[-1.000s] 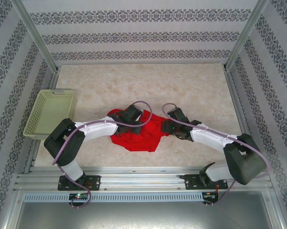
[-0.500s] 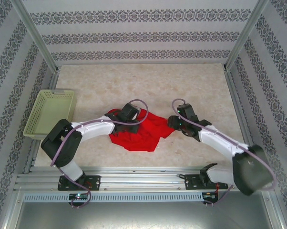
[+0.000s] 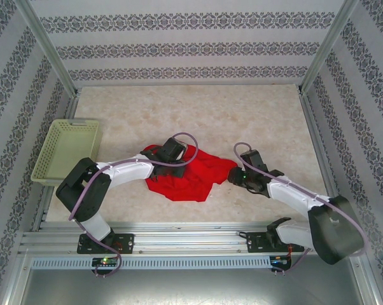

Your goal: Fold the inside-out t-shirt

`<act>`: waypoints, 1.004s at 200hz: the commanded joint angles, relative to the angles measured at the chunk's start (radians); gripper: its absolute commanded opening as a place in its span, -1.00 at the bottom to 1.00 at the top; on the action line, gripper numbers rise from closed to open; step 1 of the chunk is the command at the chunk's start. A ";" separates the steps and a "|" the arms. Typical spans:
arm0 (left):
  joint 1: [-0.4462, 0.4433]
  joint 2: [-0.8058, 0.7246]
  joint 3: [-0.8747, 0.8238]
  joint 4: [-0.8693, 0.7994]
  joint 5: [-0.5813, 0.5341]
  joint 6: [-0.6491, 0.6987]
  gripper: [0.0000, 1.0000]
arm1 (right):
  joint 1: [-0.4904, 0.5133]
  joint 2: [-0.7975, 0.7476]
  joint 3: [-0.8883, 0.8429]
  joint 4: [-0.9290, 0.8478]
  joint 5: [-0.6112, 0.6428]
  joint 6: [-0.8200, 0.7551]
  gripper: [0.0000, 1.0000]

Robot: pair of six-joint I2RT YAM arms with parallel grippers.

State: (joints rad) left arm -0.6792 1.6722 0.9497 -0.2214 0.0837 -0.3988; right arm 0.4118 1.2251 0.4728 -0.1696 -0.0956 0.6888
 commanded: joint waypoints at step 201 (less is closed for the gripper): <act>0.009 -0.026 0.011 -0.083 -0.180 -0.033 -1.00 | 0.082 0.096 0.136 -0.072 0.201 -0.040 -1.00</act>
State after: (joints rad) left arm -0.6792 1.6714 0.9569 -0.2348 0.0223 -0.4026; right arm 0.4770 1.3785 0.5716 -0.1371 -0.0124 0.6800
